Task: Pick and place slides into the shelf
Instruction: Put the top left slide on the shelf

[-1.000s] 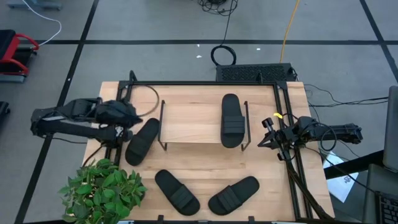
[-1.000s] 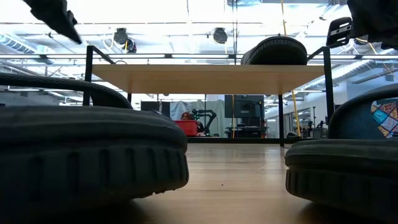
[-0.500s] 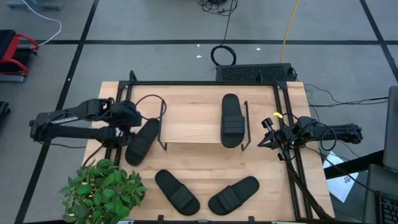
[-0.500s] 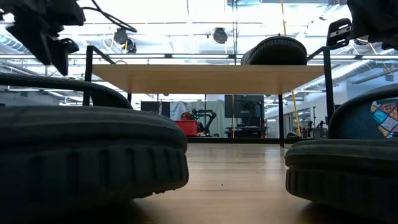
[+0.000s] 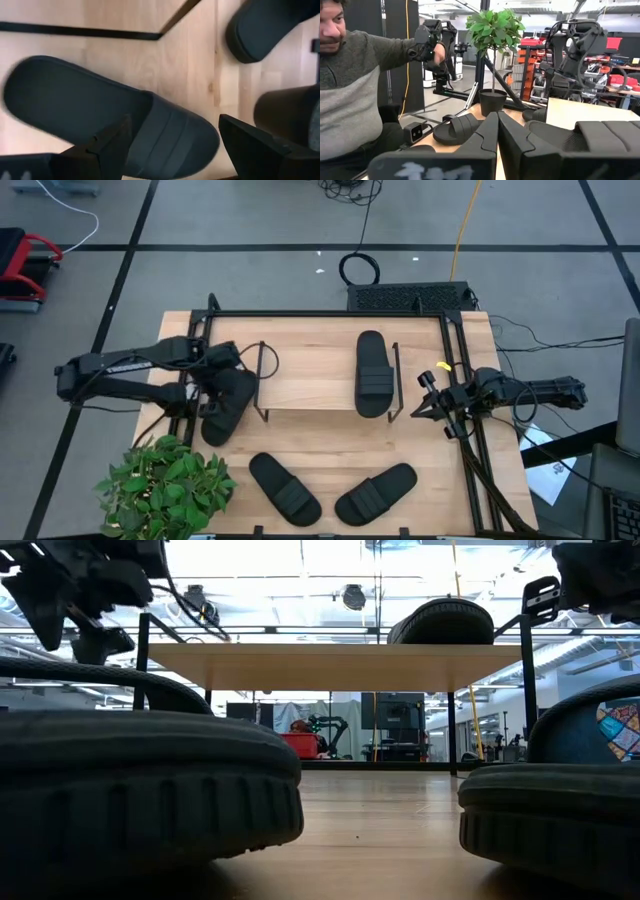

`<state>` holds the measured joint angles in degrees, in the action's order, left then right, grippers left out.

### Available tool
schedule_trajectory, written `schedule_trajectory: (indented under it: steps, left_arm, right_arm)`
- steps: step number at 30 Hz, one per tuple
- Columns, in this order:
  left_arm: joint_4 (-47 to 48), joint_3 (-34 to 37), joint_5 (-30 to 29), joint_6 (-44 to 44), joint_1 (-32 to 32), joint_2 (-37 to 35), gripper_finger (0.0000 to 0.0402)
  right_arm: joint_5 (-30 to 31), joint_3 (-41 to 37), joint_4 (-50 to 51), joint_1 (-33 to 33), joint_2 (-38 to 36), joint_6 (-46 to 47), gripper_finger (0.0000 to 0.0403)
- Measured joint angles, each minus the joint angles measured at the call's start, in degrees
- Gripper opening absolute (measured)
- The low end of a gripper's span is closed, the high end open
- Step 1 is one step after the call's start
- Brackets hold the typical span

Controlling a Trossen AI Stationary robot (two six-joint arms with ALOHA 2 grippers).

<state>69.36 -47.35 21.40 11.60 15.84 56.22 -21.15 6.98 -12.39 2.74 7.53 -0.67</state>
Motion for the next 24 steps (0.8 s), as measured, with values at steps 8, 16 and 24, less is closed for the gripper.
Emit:
schedule_trajectory:
  steps: [8,16,24]
  left_arm:
    - [1.5,-0.4,0.7,2.4,1.8,3.8,0.0294]
    - [1.4,-0.4,2.6,2.3,3.4,4.8,0.0294]
    - [1.3,-0.4,0.1,0.7,3.4,10.5,0.0294]
  right_arm:
    - [0.0,0.0,-0.1,0.0,0.8,1.3,0.0000]
    - [0.0,0.0,-0.1,0.0,0.8,1.3,0.0000]
    - [0.0,0.0,-0.2,0.0,0.8,1.3,0.0000]
